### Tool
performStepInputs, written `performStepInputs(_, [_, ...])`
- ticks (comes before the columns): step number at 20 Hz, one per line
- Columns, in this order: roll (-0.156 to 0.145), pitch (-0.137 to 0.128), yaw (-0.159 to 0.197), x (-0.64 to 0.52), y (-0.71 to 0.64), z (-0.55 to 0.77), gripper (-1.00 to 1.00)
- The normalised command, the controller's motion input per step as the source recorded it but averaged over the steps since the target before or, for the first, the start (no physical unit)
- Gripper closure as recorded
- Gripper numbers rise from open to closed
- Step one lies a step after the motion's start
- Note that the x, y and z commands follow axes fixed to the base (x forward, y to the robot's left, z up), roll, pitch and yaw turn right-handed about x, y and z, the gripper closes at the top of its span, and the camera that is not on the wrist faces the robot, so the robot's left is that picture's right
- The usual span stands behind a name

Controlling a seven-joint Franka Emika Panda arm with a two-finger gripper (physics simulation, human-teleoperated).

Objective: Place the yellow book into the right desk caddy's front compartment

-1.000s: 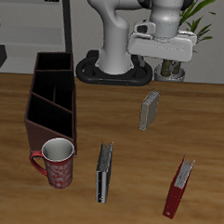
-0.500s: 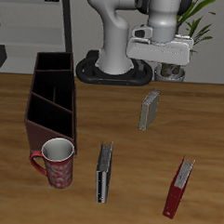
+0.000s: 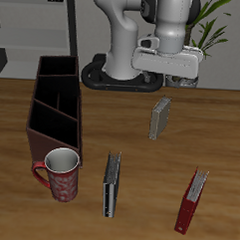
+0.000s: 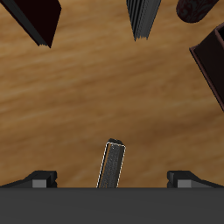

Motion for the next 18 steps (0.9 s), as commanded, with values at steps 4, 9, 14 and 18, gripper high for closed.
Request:
performStepInputs(4, [-0.034,0.033,-0.049,0.07,-0.16,-0.33,-1.00])
performStepInputs(9, [-0.008,-0.009,-0.026,-0.06,-0.05,-0.23,-1.00])
performStepInputs(14, [-0.016,-0.010,-0.008,-0.04,0.02,-0.10,-1.00])
performStepInputs(18, [-0.005,-0.039,-0.013,-0.08,0.12,-0.07,-1.00])
